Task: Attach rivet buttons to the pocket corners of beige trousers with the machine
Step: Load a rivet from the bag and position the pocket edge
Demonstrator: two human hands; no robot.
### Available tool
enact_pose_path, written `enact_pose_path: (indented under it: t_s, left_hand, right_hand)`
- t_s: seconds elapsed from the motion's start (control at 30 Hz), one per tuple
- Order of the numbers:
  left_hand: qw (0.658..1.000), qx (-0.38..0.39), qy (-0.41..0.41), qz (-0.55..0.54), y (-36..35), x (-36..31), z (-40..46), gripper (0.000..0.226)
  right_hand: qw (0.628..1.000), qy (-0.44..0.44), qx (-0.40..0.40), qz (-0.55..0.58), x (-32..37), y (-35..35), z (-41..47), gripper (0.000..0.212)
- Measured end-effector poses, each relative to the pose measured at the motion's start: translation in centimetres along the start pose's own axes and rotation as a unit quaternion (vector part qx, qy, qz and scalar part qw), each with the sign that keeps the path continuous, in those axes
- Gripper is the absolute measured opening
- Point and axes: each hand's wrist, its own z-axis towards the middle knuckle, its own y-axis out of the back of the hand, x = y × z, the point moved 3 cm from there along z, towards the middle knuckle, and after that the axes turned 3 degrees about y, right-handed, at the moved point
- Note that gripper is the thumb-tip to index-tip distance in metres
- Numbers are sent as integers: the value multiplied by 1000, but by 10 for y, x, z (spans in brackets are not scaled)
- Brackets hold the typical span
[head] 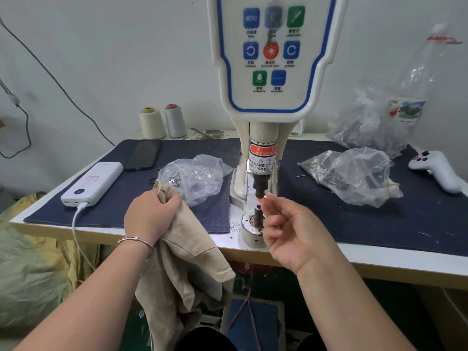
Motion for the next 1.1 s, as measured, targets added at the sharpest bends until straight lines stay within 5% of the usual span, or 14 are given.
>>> enact_pose_path:
  t_s: [0.57,1.1]
  left_hand:
    - [1000,-9,3,-5,0,1,0,47]
    - [1000,-15,-9,-11,-1,2,1,45]
  right_hand:
    - [999,35,7,-39,-4,1,3,20]
    - [997,38,73,2,3,2,-4,44]
